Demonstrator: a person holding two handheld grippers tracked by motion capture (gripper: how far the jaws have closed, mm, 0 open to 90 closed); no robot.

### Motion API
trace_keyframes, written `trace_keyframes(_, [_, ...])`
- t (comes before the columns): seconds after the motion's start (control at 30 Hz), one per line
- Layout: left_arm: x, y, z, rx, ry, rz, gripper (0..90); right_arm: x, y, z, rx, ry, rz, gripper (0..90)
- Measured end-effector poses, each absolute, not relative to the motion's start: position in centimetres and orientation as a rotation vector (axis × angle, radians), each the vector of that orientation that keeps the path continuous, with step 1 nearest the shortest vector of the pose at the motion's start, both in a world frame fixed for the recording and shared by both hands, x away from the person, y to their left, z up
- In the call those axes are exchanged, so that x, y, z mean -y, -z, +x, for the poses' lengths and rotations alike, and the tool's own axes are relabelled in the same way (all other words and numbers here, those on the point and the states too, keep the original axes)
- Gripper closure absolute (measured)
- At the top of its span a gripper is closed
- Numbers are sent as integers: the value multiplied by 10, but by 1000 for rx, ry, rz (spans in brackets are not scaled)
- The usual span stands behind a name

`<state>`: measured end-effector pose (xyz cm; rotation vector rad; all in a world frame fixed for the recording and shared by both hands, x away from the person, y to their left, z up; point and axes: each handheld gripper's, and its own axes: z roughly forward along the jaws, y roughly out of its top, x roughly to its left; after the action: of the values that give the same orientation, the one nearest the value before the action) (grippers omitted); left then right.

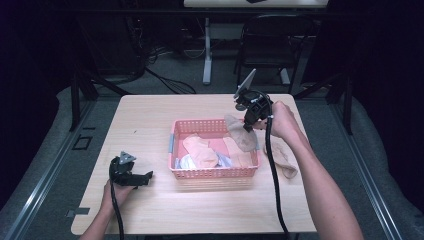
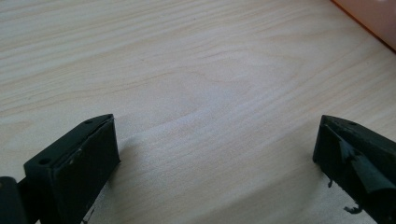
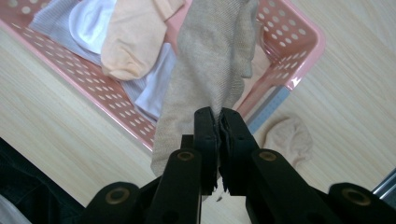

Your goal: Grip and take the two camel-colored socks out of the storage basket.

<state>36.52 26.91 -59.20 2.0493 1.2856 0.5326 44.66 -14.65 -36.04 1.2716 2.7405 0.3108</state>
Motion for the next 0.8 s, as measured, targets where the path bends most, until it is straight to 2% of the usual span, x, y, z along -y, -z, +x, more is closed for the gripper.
trace_keyframes(0.5, [-269, 592, 365, -1286, -533, 2049, 0, 204, 348, 437, -2646, -306, 1393, 859])
trace_keyframes(0.8, [-269, 592, 365, -1286, -535, 2046, 0, 243, 358, 429, -2593, -302, 1484, 859])
